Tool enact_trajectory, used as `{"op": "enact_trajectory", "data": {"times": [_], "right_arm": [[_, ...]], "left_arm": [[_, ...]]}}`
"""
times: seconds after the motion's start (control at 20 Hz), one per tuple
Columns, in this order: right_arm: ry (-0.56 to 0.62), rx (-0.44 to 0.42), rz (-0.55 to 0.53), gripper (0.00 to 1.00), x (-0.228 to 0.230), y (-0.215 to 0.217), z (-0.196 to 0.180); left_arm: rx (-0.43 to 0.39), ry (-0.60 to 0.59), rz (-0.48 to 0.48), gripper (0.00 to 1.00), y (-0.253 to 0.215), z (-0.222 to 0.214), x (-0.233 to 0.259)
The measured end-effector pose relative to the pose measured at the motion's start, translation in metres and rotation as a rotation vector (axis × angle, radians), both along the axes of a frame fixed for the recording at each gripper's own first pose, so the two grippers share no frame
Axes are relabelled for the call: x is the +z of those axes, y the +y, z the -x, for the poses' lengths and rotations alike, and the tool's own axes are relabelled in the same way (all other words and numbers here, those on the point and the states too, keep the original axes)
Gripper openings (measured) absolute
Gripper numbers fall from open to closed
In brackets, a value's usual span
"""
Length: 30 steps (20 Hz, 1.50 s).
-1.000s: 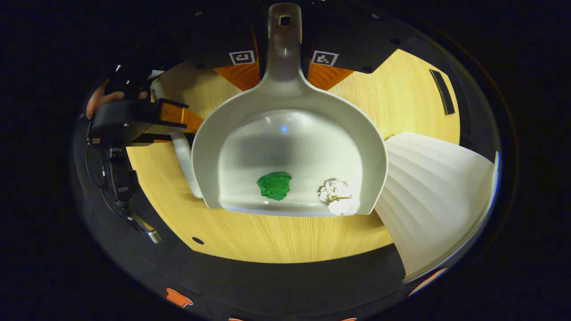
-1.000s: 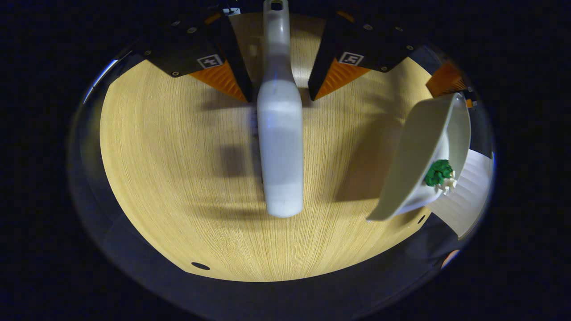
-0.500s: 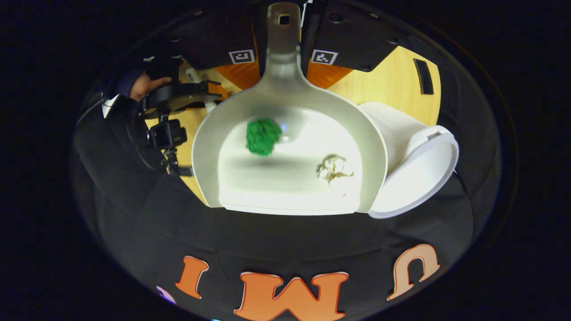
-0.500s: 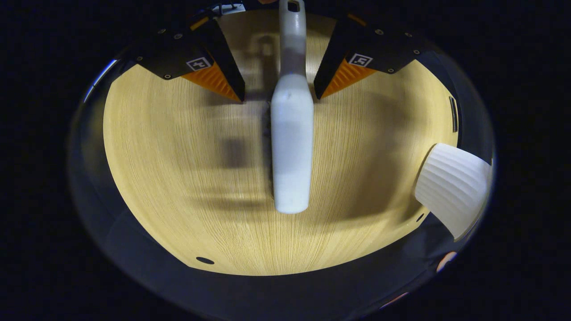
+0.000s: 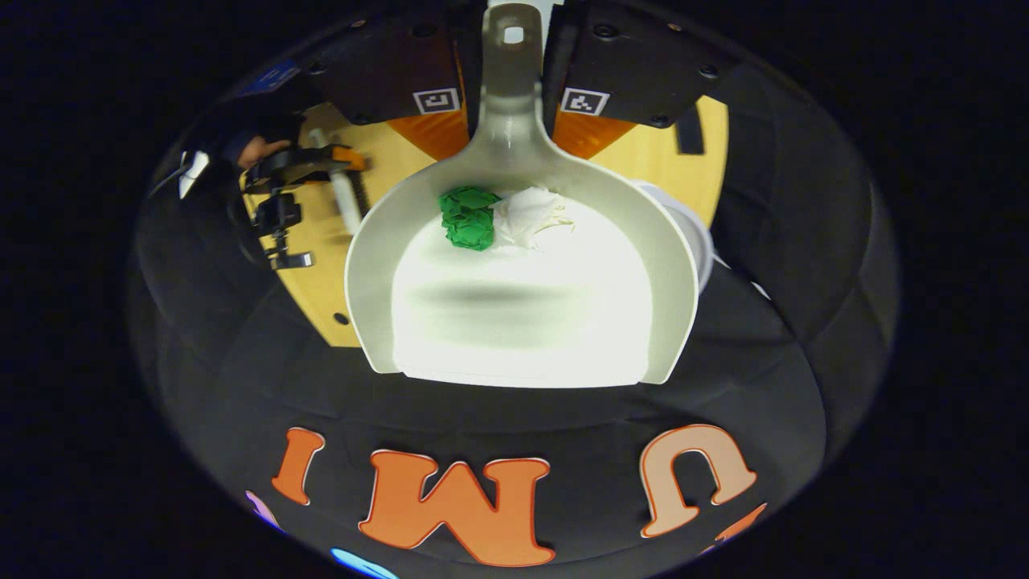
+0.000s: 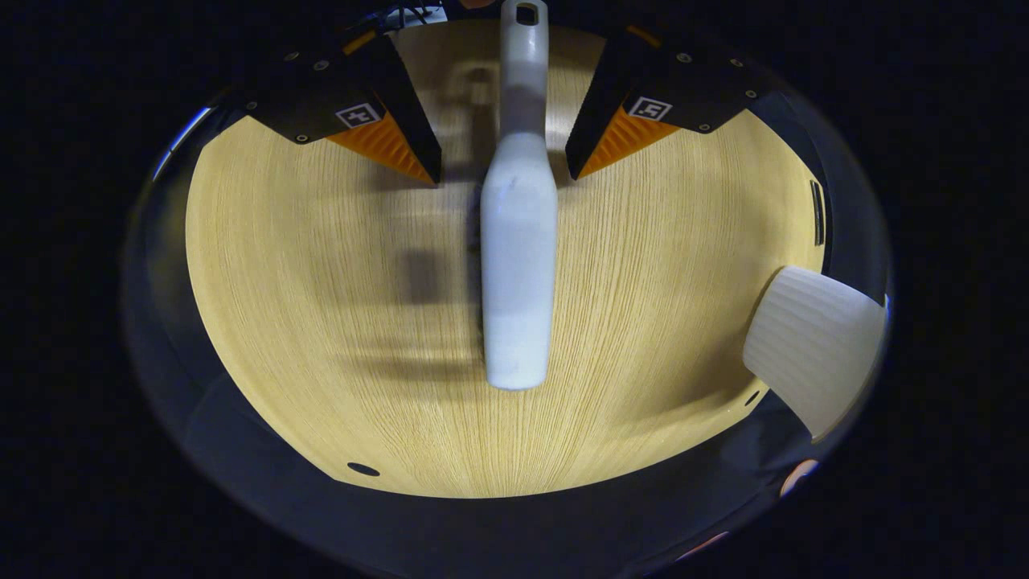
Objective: Pick up the small broom and dustpan from the desktop, sweep the trash into the dustpan with the broom, and then empty the trash into the garbage bin.
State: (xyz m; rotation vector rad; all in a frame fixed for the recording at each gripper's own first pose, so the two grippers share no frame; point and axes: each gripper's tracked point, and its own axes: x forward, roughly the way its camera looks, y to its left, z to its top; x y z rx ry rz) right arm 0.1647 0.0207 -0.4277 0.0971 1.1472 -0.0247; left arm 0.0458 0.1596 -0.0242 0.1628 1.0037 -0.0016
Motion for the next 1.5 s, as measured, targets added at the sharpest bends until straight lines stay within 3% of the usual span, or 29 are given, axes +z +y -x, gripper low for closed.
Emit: {"op": "enact_trajectory", "data": {"times": [0.2, 0.4, 0.65, 0.9, 1.0, 1.1, 1.25, 1.4, 1.5], "right_arm": [[-0.005, 0.004, 0.002, 0.95, 0.0, -0.001, -0.001], [0.008, 0.003, 0.014, 0.95, -0.001, -0.004, 0.002], [0.02, 0.013, 0.015, 0.95, 0.001, -0.003, 0.004], [0.028, 0.025, 0.028, 0.95, 0.0, -0.002, 0.005], [0.026, 0.022, 0.023, 0.95, 0.001, -0.001, 0.005], [0.024, 0.019, 0.024, 0.95, 0.002, -0.002, 0.005], [0.022, 0.01, 0.021, 0.95, 0.002, -0.004, 0.004], [0.02, -0.004, 0.011, 0.95, 0.005, -0.006, 0.002], [0.017, -0.008, 0.017, 0.95, 0.007, -0.007, 0.001]], "left_arm": [[-0.027, 0.108, -0.236, 0.31, 0.095, -0.001, 0.014], [-0.101, 0.218, -0.448, 0.31, 0.151, -0.006, 0.02], [-0.255, 0.279, -0.747, 0.31, 0.176, -0.012, 0.067], [-0.47, 0.304, -1.117, 0.31, 0.192, -0.044, 0.092], [-0.498, 0.288, -1.192, 0.31, 0.195, -0.057, 0.088], [-0.453, 0.265, -1.095, 0.34, 0.191, -0.044, 0.076], [-0.293, 0.216, -0.807, 0.31, 0.176, -0.024, 0.038], [-0.137, 0.107, -0.501, 0.31, 0.13, -0.023, 0.004], [-0.103, 0.038, -0.358, 0.31, 0.085, -0.032, -0.006]]}}
